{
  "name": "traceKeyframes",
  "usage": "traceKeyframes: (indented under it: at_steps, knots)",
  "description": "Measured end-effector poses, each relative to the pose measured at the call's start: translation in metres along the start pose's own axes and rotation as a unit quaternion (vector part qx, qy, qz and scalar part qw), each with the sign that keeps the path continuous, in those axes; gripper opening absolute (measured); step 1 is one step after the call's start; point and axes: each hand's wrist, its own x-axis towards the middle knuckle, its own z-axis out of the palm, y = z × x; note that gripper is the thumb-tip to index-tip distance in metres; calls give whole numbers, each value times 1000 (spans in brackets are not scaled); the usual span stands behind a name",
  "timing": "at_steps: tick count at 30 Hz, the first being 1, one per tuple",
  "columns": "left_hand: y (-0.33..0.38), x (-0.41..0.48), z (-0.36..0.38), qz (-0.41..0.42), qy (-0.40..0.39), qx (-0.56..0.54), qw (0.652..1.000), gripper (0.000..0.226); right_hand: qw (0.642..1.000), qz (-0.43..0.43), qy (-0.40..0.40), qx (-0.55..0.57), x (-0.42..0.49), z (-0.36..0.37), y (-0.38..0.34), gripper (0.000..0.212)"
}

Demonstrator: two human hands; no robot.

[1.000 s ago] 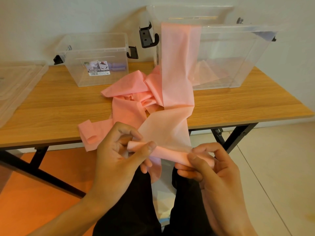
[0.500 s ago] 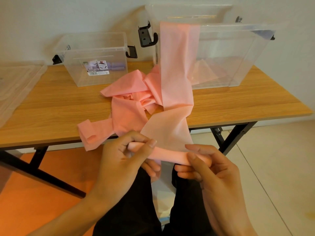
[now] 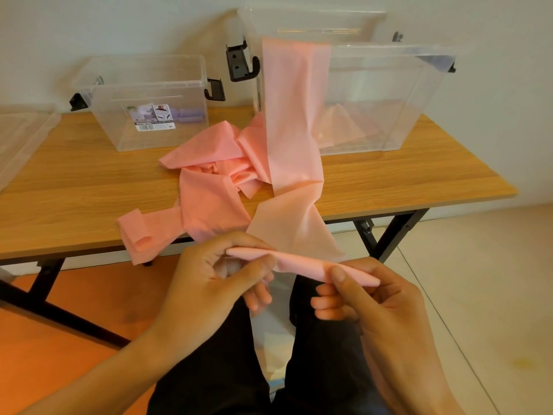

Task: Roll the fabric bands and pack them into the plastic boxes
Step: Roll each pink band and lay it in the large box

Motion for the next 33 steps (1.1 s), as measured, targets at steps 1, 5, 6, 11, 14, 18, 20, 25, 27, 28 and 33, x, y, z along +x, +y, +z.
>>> traceKeyframes:
  at_steps: [1,5,6,11,14,18,20,25,27,28,33]
  knots:
    - [0,1,2,1,1,1,1000,13,1000,-4,0,3,0,-2,1,20]
    - [-1,-1,12,-15,-1,14,1000,14,1000,6,19,7,0,-8,3,20]
    - [-2,-4,14,-22,3,11,1000,14,1000,14,25,10,0,-9,3,19]
    - [-7,-13,18,-45,50,-21,998,12,997,37,59,23,2,-6,11,16]
    - [-12,-17,19,-59,70,-31,995,9,996,24,77,24,0,-4,16,15]
    - [-10,-20,21,-59,50,-26,997,10,997,5,67,32,-5,-3,19,8]
    - [-8,-20,20,-63,40,-34,997,13,998,15,57,34,-6,-3,19,20]
    - [-7,-25,14,-47,43,-8,998,16,996,52,-16,69,-10,-13,15,34]
    - [-7,-30,14,-45,54,0,998,17,998,42,-28,44,-13,-15,15,33]
    - [-7,-32,15,-45,56,-1,997,19,999,33,-26,29,-14,-16,15,32]
    - [-7,-37,13,-54,44,-29,997,22,1000,9,11,14,-19,-15,19,33]
